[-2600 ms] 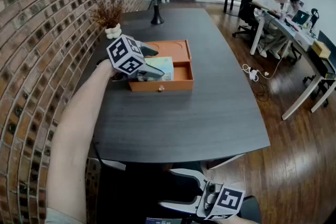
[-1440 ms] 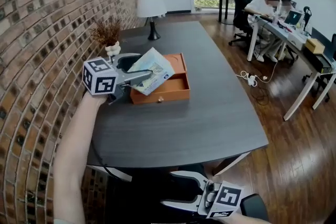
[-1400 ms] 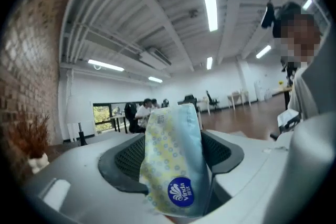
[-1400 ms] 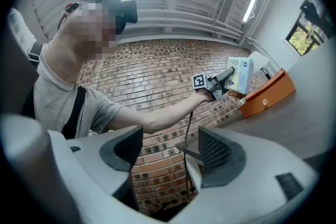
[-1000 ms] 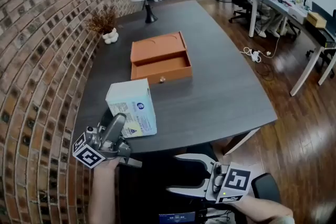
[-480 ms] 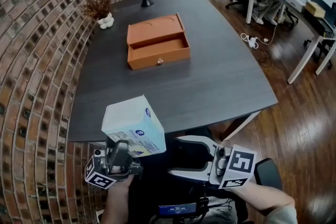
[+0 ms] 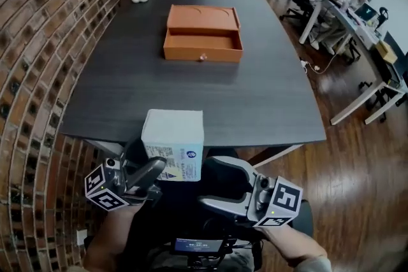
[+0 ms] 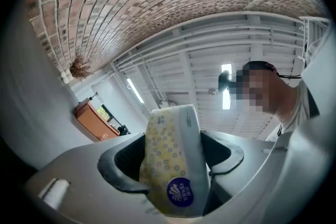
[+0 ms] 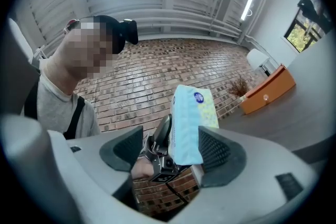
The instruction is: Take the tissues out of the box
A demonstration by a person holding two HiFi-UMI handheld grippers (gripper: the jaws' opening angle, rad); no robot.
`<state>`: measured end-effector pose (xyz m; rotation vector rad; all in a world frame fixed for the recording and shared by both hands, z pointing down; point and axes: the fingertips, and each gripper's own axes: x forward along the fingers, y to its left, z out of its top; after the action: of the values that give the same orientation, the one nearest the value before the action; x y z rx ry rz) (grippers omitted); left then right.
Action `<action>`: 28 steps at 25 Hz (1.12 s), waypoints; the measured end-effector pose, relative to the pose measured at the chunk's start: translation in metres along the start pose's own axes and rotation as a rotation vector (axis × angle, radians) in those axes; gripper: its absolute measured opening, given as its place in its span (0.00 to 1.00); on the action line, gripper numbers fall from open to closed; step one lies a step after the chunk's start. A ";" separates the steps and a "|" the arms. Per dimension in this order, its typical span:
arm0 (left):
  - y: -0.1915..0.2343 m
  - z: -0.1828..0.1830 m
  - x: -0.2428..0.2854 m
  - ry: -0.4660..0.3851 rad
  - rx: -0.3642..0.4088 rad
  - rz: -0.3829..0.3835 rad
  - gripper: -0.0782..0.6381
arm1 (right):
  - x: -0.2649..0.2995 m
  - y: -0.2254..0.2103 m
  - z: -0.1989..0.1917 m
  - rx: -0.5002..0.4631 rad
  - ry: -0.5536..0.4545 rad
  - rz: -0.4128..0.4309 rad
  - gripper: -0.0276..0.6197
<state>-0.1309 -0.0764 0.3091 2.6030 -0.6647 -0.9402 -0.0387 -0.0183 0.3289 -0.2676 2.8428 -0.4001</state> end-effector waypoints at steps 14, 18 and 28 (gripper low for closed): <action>0.000 -0.001 0.002 0.007 -0.014 -0.008 0.58 | 0.008 0.011 -0.003 -0.081 0.069 0.022 0.55; -0.001 0.001 0.003 -0.002 -0.023 -0.012 0.58 | 0.007 0.010 -0.002 -0.091 0.073 0.022 0.55; 0.001 -0.002 0.002 -0.002 -0.042 -0.011 0.58 | 0.008 0.010 -0.004 -0.085 0.078 0.024 0.55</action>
<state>-0.1286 -0.0777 0.3097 2.5714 -0.6253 -0.9493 -0.0487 -0.0095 0.3275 -0.2394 2.9413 -0.2908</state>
